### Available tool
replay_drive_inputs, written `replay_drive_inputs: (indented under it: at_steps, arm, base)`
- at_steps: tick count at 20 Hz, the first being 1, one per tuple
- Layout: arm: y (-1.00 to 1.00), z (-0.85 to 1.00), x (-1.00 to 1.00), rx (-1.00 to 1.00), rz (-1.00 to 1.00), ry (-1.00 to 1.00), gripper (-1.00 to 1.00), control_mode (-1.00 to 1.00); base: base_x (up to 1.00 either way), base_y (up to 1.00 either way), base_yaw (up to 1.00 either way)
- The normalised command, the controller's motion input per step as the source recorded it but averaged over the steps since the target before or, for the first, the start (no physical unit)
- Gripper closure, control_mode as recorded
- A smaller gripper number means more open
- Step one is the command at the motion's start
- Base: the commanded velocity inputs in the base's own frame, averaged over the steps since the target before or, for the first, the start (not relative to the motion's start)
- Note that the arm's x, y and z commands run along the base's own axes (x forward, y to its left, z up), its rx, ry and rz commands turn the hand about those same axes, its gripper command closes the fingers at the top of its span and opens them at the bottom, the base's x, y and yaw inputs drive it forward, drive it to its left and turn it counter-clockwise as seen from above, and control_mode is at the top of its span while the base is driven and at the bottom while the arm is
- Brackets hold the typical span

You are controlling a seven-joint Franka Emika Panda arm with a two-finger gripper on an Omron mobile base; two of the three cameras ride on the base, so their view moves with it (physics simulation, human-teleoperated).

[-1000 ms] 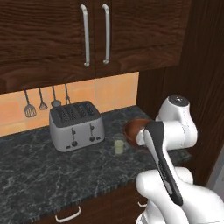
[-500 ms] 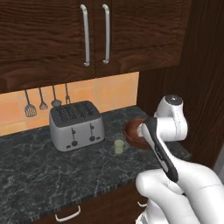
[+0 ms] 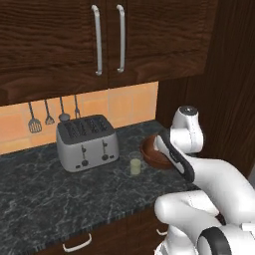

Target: Grab a lemon wedge from the fridge and one ice cube from the ice bowl, and put them in the glass of lemonade.

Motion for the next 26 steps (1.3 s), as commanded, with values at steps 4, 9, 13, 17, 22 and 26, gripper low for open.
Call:
replay_drive_inputs:
  at_steps: [4, 9, 13, 17, 22, 26]
  arm:
    - [0.0, -0.44, 0.55, 0.0, -0.05, 0.12, -1.0, -1.0]
    - [0.0, -0.31, 0.45, 0.0, -0.03, 0.12, -1.0, -1.0]
    - [-0.01, -0.24, 0.42, 0.0, -0.01, 0.12, -1.0, -1.0]
    - [-0.06, -0.31, 0.43, 0.0, 0.0, 0.03, -1.0, -1.0]
    - [-0.1, -0.36, 0.4, 0.0, 0.0, 0.02, -1.0, -1.0]
    - [-0.06, -0.38, 0.43, 0.0, 0.0, 0.01, -1.0, -1.0]
  base:
    - [0.0, 0.0, 0.0]
    - [0.0, 0.0, 0.0]
    - [0.0, 0.0, 0.0]
    - [0.0, 0.0, 0.0]
    - [0.0, 0.0, 0.0]
    - [0.0, 0.0, 0.0]
